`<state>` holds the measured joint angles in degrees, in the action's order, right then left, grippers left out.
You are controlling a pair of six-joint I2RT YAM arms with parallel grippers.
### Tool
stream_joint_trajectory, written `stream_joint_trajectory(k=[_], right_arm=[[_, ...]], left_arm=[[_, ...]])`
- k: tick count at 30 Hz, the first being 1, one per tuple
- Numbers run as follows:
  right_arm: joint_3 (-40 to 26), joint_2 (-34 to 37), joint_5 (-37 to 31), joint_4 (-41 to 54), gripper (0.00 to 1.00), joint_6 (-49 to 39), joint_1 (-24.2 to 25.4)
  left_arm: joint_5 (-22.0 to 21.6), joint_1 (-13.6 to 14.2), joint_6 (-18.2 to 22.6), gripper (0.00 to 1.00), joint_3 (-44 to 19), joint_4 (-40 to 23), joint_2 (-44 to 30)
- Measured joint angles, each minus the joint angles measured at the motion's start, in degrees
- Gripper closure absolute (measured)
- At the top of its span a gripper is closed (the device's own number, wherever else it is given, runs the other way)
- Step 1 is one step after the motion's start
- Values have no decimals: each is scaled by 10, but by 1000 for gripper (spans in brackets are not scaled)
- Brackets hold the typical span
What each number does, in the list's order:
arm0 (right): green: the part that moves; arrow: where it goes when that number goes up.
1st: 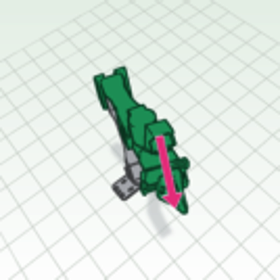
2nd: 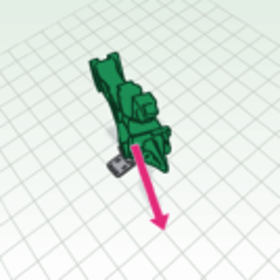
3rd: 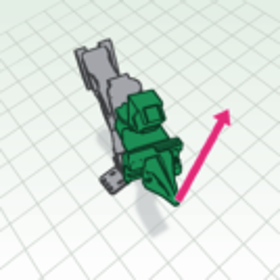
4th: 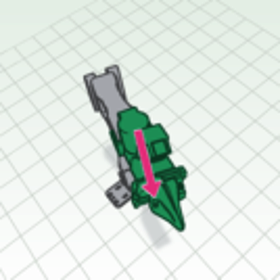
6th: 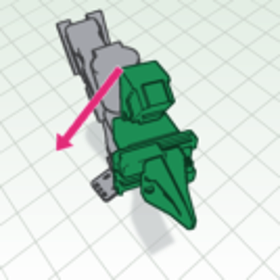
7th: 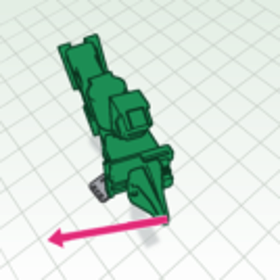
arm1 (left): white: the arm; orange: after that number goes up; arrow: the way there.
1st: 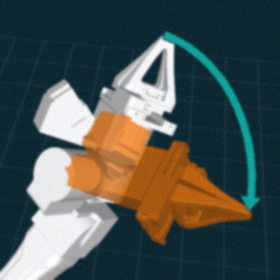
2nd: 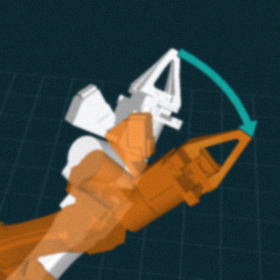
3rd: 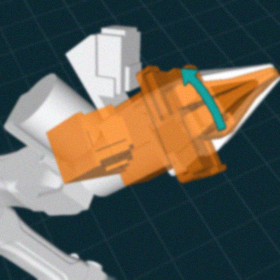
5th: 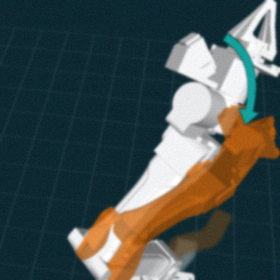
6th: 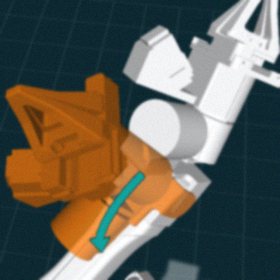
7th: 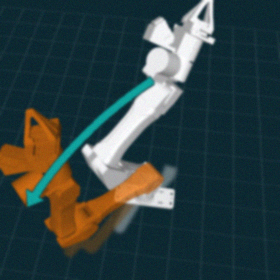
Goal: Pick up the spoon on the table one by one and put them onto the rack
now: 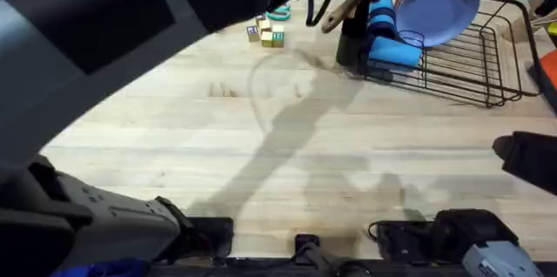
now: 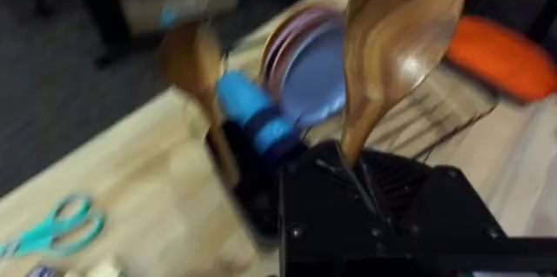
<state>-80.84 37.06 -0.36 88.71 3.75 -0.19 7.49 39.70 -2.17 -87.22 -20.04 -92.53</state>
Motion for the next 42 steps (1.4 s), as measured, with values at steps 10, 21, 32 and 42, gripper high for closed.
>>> stream_joint_trajectory(k=[10, 21, 32, 42], right_arm=[[0, 0, 0, 0, 5, 0, 0], [0, 0, 0, 0, 4, -2, 0], [0, 0, 0, 0, 5, -4, 0], [0, 0, 0, -18, 5, -4, 0]], left_arm=[[47, 0, -34, 955, 0, 127, -14], [52, 0, -60, 955, 0, 248, -83], [52, -14, -82, 955, 0, 279, -128], [64, -37, -107, 955, 0, 297, -149]])
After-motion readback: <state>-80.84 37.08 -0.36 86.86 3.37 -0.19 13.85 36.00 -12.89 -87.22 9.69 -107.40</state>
